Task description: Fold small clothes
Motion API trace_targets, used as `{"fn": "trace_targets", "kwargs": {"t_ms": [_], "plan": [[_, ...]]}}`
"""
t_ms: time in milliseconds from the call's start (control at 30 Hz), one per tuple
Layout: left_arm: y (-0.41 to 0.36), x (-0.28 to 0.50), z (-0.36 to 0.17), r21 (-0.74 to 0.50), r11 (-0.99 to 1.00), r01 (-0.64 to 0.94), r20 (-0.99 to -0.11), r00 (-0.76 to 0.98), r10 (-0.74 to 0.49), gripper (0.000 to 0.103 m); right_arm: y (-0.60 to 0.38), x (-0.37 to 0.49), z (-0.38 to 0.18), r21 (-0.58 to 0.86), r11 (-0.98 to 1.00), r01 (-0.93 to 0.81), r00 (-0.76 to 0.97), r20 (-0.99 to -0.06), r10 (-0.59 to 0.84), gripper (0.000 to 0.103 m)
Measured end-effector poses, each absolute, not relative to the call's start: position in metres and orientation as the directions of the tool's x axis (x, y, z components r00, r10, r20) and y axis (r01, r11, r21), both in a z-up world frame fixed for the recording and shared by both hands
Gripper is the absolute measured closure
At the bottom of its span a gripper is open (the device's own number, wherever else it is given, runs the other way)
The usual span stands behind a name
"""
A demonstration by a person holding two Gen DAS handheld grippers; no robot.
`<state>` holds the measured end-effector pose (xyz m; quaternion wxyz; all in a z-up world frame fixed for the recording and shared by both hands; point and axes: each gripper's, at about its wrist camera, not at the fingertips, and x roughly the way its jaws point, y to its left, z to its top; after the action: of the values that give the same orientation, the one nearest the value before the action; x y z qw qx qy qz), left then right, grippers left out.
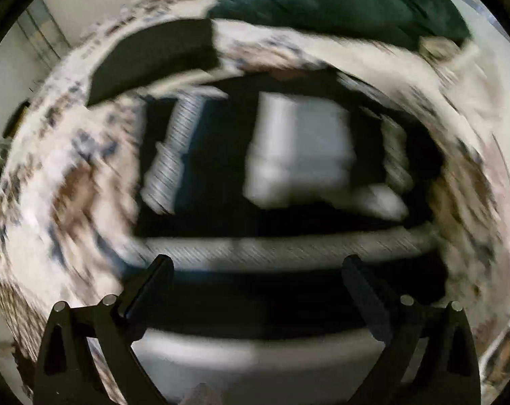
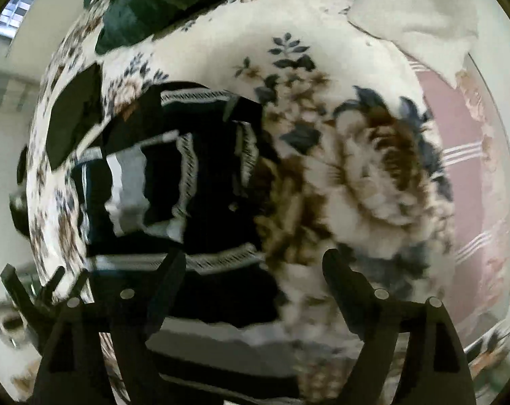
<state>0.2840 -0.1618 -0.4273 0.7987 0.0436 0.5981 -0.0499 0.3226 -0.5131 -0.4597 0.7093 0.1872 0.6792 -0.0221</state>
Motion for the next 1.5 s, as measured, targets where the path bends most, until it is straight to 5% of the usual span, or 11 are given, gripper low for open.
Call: {"fn": "trace_targets", "kwargs": {"t_ms": [333,767,833,900,1000,1033,1067,1133,1500], "plan": [[-0.336,0.154,-0.502,-0.061,0.995,0.076,-0.998,0.025,-0.063,0.001,-0.594,0.353,-0.490,0.321,0.942,0.096,0.001,-0.947,0.322,0.018],[-0.378,0.143,-0.557,0.087,0.995,0.044,-0.993,0.082,0.083,0.001,-0.541,0.470,-0.615,0.590,0.796,0.134,-0.031,-0.801,0.598,0.018],[-0.381,0.145,-0.559,0.095,0.994,0.048,-0.992,0.091,0.091,0.001,-0.530,0.475,-0.629,0.601,0.788,0.136,-0.060,-0.789,0.612,0.012],[-0.383,0.143,-0.559,0.098,0.994,0.055,-0.989,0.113,0.092,0.008,-0.518,0.476,-0.637,0.603,0.790,0.115,-0.079,-0.787,0.612,0.010],[-0.391,0.138,-0.552,0.090,0.994,0.065,-0.984,0.157,0.079,0.037,-0.506,0.479,-0.642,0.627,0.769,0.122,-0.095,-0.764,0.638,0.009],[-0.393,0.136,-0.547,0.081,0.995,0.066,-0.982,0.175,0.069,0.058,-0.503,0.479,-0.641,0.633,0.765,0.116,-0.094,-0.760,0.643,0.015],[-0.393,0.134,-0.543,0.064,0.996,0.067,-0.980,0.191,0.051,0.078,-0.498,0.480,-0.638,0.644,0.758,0.103,-0.088,-0.753,0.652,0.038],[-0.391,0.132,-0.533,0.071,0.996,0.052,-0.975,0.217,0.058,0.096,-0.487,0.480,-0.633,0.607,0.792,0.067,-0.096,-0.786,0.611,0.077],[-0.278,0.128,-0.434,-0.088,0.978,-0.191,-0.942,0.336,-0.019,0.097,-0.446,0.491,-0.540,0.555,0.831,-0.020,-0.067,-0.830,0.553,0.084]]}}
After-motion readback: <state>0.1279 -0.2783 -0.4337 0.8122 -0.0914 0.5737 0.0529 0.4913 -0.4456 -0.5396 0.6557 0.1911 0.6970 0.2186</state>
